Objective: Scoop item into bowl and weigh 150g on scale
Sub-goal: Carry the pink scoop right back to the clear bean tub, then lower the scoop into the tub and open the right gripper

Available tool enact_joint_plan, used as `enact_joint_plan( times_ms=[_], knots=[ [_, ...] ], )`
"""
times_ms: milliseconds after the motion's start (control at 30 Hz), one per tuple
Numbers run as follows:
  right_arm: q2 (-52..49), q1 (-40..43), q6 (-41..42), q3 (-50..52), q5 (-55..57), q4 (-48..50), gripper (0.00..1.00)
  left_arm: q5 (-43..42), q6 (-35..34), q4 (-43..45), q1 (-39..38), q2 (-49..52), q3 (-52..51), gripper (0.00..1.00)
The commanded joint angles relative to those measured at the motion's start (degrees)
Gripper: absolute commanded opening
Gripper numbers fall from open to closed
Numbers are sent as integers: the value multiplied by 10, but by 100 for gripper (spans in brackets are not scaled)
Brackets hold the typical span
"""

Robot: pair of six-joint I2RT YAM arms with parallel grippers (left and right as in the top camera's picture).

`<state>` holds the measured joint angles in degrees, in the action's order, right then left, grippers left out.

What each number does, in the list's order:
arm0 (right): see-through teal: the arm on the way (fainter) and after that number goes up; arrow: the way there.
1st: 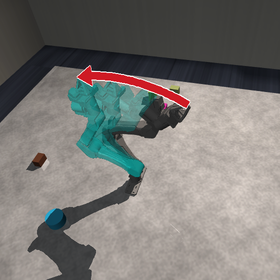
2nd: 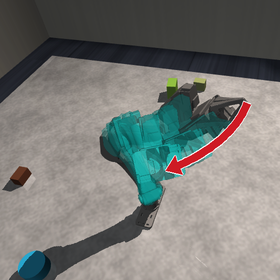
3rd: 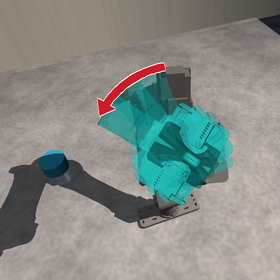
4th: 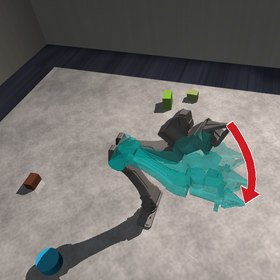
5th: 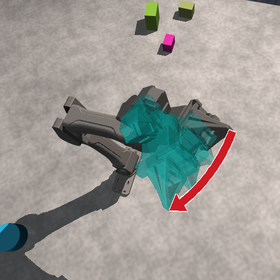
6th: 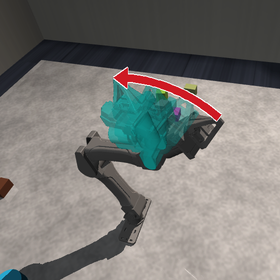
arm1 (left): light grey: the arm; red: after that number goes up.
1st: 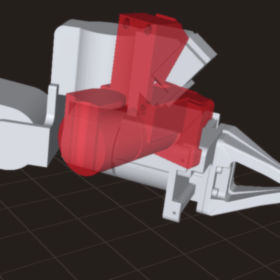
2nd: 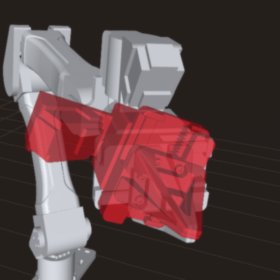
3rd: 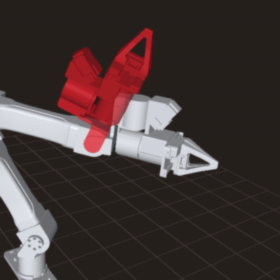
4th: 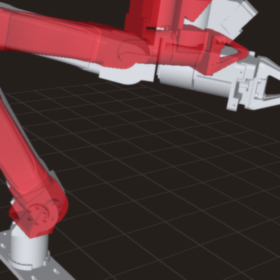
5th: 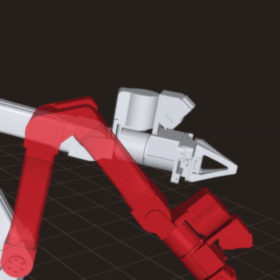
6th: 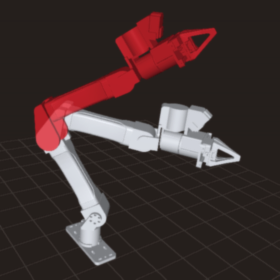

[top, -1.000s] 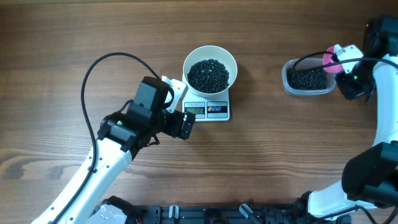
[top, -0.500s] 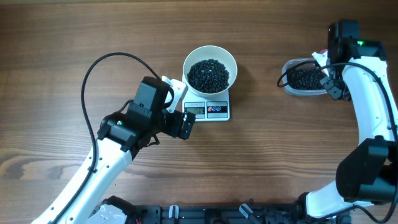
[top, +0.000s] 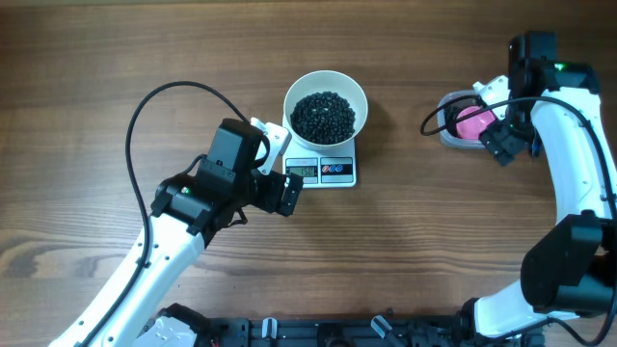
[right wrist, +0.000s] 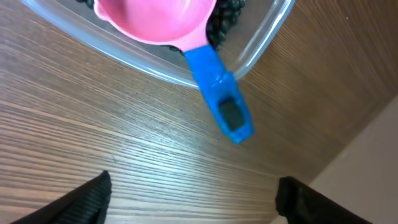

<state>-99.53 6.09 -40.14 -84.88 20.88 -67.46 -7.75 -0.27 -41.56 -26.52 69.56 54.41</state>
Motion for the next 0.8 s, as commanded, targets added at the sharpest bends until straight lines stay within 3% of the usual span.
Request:
enact_joint_plan(
  times_ms=[0,267,433,767],
  knots=[
    [15,-1,-1,2,-15,-1,100,3,-2,2,-3,2,10,100],
    [15,-1,59,0,-27,2,100,3,-2,2,-3,2,10,100],
    [33,-1,120,-6,-164,1,100,3,-2,2,-3,2,10,100],
    [219,-1,209,-6,-209,-36,100,3,-2,2,-3,2,10,100]
  ],
)
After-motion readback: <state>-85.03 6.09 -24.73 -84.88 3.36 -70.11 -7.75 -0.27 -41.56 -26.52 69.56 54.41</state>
